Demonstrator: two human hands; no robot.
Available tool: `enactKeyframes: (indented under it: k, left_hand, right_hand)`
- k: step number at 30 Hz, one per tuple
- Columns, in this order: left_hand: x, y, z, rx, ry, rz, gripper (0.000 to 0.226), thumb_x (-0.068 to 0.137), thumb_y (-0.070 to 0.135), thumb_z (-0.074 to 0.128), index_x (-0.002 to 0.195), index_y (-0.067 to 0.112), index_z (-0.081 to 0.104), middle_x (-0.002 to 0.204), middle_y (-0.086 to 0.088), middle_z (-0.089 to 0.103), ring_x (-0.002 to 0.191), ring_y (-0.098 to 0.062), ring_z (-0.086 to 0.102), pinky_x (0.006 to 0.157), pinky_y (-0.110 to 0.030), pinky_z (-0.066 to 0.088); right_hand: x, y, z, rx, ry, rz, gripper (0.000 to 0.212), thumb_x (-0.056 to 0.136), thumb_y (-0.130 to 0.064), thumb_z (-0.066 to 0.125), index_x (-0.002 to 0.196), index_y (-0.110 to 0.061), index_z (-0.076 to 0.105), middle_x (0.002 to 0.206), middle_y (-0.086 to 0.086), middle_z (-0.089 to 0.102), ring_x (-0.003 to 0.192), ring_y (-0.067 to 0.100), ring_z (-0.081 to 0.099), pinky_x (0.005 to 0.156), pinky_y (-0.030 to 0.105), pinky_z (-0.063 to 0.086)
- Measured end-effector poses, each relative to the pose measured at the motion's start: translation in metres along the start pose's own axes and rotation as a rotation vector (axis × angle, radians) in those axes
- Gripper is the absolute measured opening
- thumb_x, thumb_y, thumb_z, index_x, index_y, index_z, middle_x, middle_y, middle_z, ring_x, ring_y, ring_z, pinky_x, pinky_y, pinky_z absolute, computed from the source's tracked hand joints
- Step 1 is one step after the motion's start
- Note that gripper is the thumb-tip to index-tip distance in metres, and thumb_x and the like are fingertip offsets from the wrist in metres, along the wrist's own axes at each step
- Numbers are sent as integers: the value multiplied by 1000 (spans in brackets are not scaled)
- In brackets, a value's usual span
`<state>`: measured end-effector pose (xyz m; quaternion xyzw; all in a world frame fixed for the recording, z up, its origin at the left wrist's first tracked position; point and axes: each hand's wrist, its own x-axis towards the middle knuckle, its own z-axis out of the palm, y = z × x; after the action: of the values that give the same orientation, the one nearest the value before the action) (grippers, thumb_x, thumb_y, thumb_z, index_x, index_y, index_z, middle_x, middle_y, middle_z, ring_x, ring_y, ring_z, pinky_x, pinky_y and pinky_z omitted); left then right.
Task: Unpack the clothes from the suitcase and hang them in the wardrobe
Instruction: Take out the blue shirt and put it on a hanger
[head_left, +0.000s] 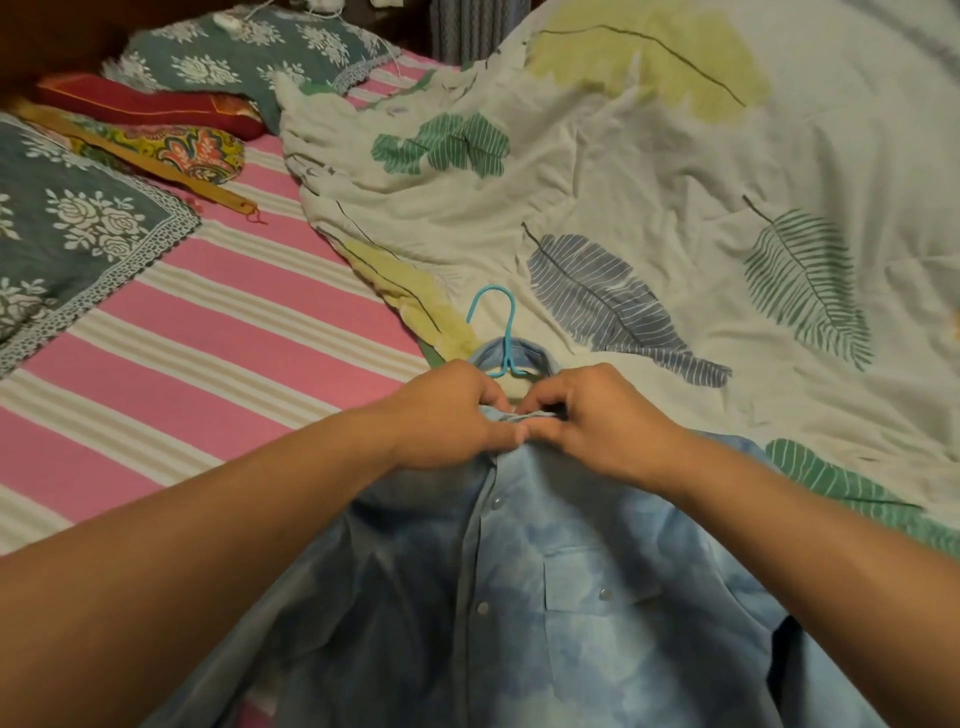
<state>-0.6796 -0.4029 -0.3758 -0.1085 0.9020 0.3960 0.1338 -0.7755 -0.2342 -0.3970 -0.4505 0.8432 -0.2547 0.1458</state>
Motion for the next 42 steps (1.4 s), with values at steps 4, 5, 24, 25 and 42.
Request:
enactKeyframes:
  k: [4, 5, 24, 25, 42]
  left_hand:
    - [-3, -18, 19, 46, 68, 111, 24, 84, 44, 77, 66, 34, 65, 73, 10, 68, 75, -3, 60, 81, -35, 46]
    - [-7, -23, 26, 51, 51, 138, 24, 83, 47, 75, 66, 37, 63, 72, 15, 64, 76, -1, 57, 87, -39, 44]
    - [-101, 2, 28, 410, 696, 349, 40, 93, 48, 57, 118, 18, 68, 125, -9, 59, 117, -30, 50, 99, -44, 38]
    - [-117, 5, 25, 329, 723, 301, 44, 94, 47, 54, 127, 18, 62, 133, -11, 54, 122, -30, 48, 103, -44, 36]
    - [-464, 240, -72, 50, 879, 300, 18, 91, 35, 60, 105, 28, 68, 97, 15, 65, 92, -5, 62, 81, -26, 47]
  right_hand:
    - [-8, -6, 1, -77, -37, 27, 13, 82, -40, 79, 83, -27, 78, 61, -14, 60, 59, 3, 52, 58, 22, 37]
    - [-13, -7, 2, -78, -101, 31, 12, 81, -39, 80, 81, -27, 78, 61, -14, 61, 60, 3, 55, 57, 18, 36]
    - [-33, -91, -54, 357, 96, 172, 33, 103, -33, 50, 80, -21, 70, 85, -1, 75, 85, 17, 69, 87, 40, 52]
    - [-44, -104, -75, 476, 116, 200, 35, 103, -33, 50, 78, -20, 70, 83, 2, 76, 83, 20, 71, 87, 38, 54]
    - [-248, -405, -309, 761, -41, -255, 39, 105, -17, 43, 82, 7, 63, 73, 19, 66, 65, 24, 66, 69, 29, 56]
